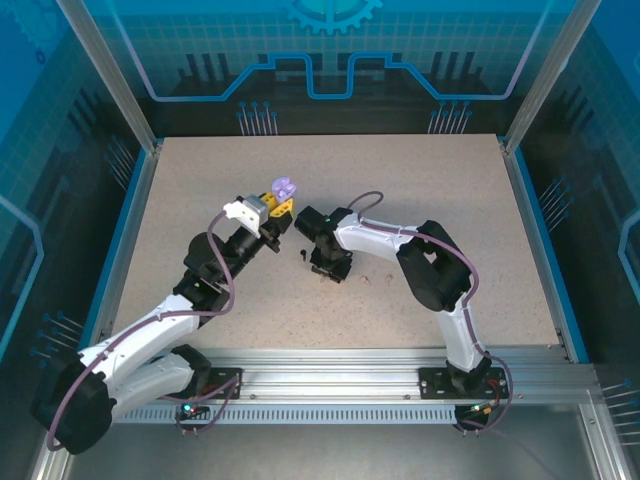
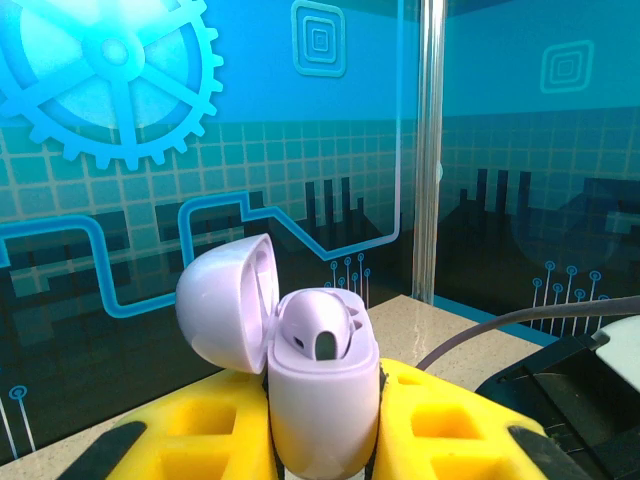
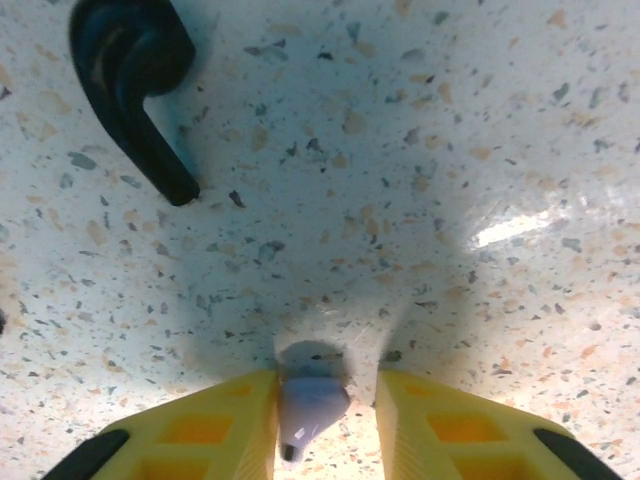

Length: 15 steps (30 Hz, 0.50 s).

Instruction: Insert wireless bluetooth earbuds into charging case

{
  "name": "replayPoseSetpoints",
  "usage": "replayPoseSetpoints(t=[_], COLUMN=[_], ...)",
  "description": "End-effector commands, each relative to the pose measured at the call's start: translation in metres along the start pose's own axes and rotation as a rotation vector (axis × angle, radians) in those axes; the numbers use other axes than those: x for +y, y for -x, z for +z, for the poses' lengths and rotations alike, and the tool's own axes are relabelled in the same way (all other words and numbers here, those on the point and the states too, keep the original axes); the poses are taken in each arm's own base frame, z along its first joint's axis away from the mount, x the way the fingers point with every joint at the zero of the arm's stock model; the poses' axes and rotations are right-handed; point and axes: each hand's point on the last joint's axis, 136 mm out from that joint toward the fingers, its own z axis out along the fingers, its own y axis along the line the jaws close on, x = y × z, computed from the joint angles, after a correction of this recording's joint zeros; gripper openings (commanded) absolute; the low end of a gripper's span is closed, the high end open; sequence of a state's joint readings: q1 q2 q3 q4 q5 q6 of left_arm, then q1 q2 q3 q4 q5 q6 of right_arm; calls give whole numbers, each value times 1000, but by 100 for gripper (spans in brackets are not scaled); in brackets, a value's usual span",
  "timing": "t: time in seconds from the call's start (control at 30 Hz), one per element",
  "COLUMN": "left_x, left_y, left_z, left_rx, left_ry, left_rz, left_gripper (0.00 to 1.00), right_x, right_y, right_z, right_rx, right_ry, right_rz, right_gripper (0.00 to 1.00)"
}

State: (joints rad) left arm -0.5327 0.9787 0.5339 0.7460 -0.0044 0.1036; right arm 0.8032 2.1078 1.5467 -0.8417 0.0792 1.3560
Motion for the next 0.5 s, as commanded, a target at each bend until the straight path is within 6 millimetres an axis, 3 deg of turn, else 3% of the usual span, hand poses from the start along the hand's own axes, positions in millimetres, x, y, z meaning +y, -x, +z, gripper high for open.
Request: replayPoseSetpoints(t=[0.0,0.47], left_x=[4,4], left_y=[11,11], left_z=[-4,-4], left_rx=[-44,-44], left_ry=[19,17], left_rz=[-15,-24], left_gripper=[0,0], right_x=[0,10], right_y=[1,-2], right_z=[5,9], right_rx=[-17,8], right_ry=[-23,16], right_rz=[-21,-35], right_gripper=[29,29])
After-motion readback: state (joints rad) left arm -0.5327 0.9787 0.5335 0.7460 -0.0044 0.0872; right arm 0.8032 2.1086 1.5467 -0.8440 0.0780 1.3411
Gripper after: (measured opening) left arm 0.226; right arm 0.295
